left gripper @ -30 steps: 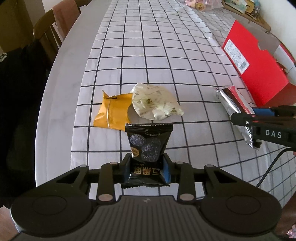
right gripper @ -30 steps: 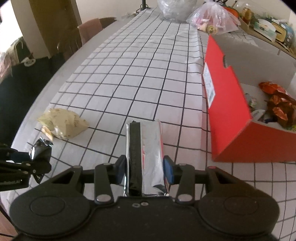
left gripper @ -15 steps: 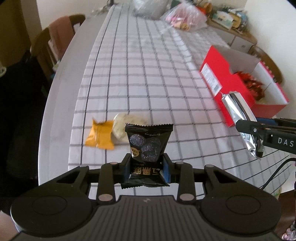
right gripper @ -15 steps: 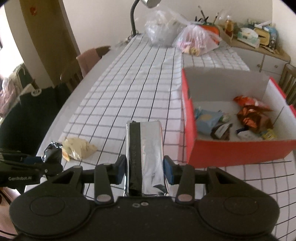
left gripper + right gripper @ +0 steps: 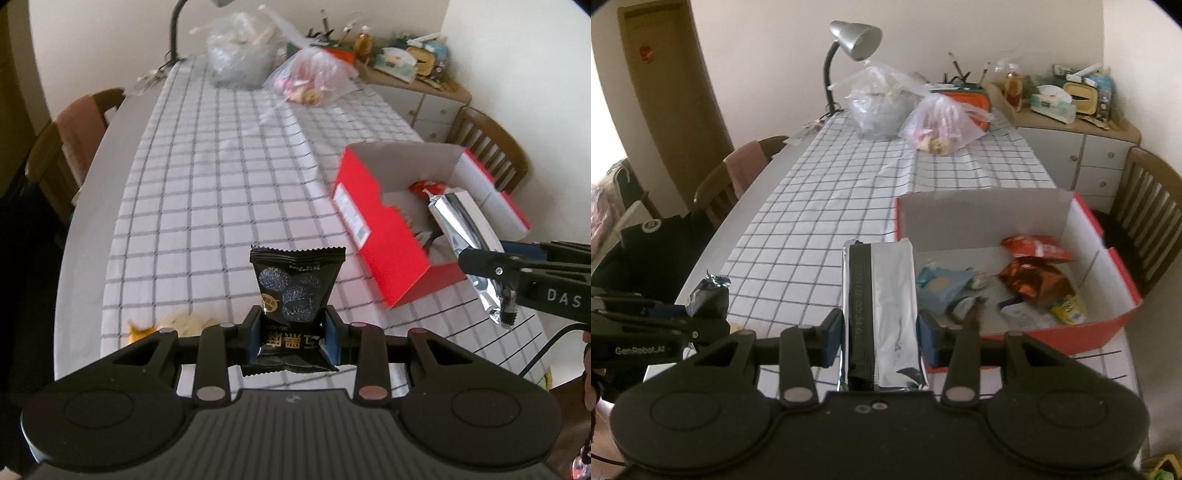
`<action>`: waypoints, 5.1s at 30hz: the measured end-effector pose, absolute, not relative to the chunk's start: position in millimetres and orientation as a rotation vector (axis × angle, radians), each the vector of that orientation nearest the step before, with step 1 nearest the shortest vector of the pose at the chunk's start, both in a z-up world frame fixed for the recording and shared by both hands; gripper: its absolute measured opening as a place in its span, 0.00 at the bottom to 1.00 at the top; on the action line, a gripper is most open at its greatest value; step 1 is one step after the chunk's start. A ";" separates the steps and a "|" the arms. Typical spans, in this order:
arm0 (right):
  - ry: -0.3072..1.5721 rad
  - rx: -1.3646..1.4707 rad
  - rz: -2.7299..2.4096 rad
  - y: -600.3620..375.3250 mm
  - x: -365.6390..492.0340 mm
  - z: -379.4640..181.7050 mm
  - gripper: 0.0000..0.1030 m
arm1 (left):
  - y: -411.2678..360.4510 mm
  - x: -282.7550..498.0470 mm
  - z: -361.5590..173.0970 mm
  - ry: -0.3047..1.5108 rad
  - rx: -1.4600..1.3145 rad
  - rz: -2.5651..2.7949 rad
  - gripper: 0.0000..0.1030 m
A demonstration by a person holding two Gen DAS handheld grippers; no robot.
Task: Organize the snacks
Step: 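Carry the black packet and silver bar up and over the red box, then open both grippers to drop the black packet and silver bar into the box, then move both grippers back to the yellow packet and white pouch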
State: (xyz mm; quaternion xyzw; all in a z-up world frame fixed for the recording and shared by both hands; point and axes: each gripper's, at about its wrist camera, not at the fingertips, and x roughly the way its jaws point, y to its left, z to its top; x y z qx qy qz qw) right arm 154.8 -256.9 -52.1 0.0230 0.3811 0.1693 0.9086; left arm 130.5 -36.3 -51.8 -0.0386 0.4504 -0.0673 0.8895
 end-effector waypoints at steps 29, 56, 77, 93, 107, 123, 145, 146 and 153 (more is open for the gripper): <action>0.826 0.068 0.221 -406.4 250.6 -82.6 0.40 | -200.1 231.9 -52.1 0.973 0.002 -0.167 0.33; 0.954 0.010 0.318 -414.0 309.6 -134.9 0.40 | -255.0 340.3 -115.8 1.188 0.010 -0.082 0.33; 0.958 0.012 0.347 -418.6 310.4 -134.9 0.42 | -265.7 348.7 -131.0 1.221 0.027 -0.102 0.46; 0.876 0.040 0.401 -418.5 280.4 -98.6 0.77 | -246.8 302.6 -86.2 1.068 -0.027 -0.123 0.61; 0.802 0.052 0.463 -398.4 250.3 -59.4 0.87 | -212.9 252.3 -48.8 0.940 -0.082 -0.109 0.66; 0.756 0.065 0.524 -326.6 200.2 -40.1 0.98 | -130.3 186.3 -36.9 0.867 -0.113 -0.099 0.73; 0.879 0.090 0.516 -177.9 178.3 -63.3 0.98 | 42.4 133.6 -77.4 0.900 -0.202 -0.016 0.96; 0.886 0.088 0.514 -169.1 179.0 -65.0 0.98 | 48.8 132.3 -80.0 0.901 -0.201 -0.011 0.96; 0.971 0.096 0.491 -113.9 190.0 -86.4 0.98 | 99.5 122.0 -105.8 0.925 -0.190 0.026 0.96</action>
